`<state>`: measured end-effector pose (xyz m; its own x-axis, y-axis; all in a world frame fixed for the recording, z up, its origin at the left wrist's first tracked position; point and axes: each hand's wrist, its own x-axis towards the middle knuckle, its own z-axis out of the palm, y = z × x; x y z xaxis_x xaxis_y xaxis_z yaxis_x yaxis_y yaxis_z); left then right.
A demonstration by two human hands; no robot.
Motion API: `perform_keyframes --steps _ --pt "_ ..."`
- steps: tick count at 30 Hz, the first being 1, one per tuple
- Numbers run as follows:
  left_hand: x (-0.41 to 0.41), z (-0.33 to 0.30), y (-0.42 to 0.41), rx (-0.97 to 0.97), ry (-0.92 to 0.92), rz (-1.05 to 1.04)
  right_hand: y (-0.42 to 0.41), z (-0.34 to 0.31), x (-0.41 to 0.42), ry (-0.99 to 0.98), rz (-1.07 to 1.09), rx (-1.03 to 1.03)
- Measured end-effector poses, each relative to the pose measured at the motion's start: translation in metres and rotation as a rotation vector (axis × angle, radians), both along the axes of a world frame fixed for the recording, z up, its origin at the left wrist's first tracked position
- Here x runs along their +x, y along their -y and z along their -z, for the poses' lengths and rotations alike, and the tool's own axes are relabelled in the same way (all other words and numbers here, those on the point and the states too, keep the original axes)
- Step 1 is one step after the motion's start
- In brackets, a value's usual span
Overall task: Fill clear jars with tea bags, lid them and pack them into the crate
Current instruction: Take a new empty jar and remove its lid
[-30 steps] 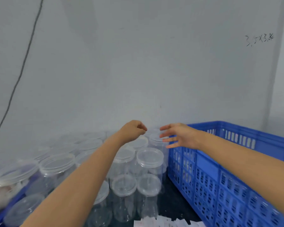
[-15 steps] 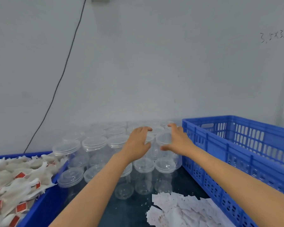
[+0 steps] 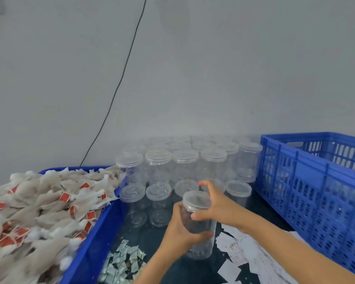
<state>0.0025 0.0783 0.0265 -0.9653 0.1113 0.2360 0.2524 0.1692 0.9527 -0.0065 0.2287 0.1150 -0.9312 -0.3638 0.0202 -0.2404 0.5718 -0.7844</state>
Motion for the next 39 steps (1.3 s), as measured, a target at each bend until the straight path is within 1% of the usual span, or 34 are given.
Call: perform_keyframes --steps 2,5,8,11,13,15,19,27,30,33,36,38,39 --pt "-0.001 0.018 0.005 -0.038 0.018 -0.078 0.013 0.018 -0.005 0.006 0.002 0.061" --pt "-0.002 0.038 0.009 -0.093 0.009 -0.175 0.031 0.037 -0.013 -0.013 0.071 0.15" --pt "-0.002 0.045 0.011 -0.225 -0.032 -0.242 0.042 0.052 -0.018 -0.086 0.158 0.205" --pt "-0.003 0.047 0.012 -0.294 -0.111 -0.269 0.05 0.067 -0.021 -0.164 0.208 0.343" --pt "-0.005 0.046 0.015 -0.319 -0.112 -0.234 0.053 0.075 -0.023 -0.213 0.246 0.409" --pt "-0.01 0.047 0.02 -0.333 -0.098 -0.188 0.053 0.079 -0.025 -0.283 0.256 0.417" --pt "-0.02 0.049 0.03 -0.32 -0.057 -0.143 0.049 0.083 -0.028 -0.377 0.176 0.407" --pt "-0.032 0.048 0.035 -0.394 -0.084 -0.036 0.035 0.091 -0.028 -0.404 0.123 0.254" --pt "-0.031 0.041 0.035 -0.412 -0.094 -0.001 0.03 0.093 -0.026 -0.447 0.107 0.247" --pt "-0.031 0.032 0.042 -0.395 -0.044 0.121 0.023 0.095 -0.025 -0.52 0.035 0.291" --pt "-0.033 0.026 0.054 -0.368 0.047 0.312 0.014 0.087 -0.026 -0.615 -0.207 0.408" --pt "-0.032 0.023 0.055 -0.399 0.064 0.326 0.005 0.08 -0.029 -0.691 -0.369 0.511" --pt "-0.031 0.023 0.053 -0.411 0.06 0.309 0.0 0.076 -0.029 -0.707 -0.417 0.538"
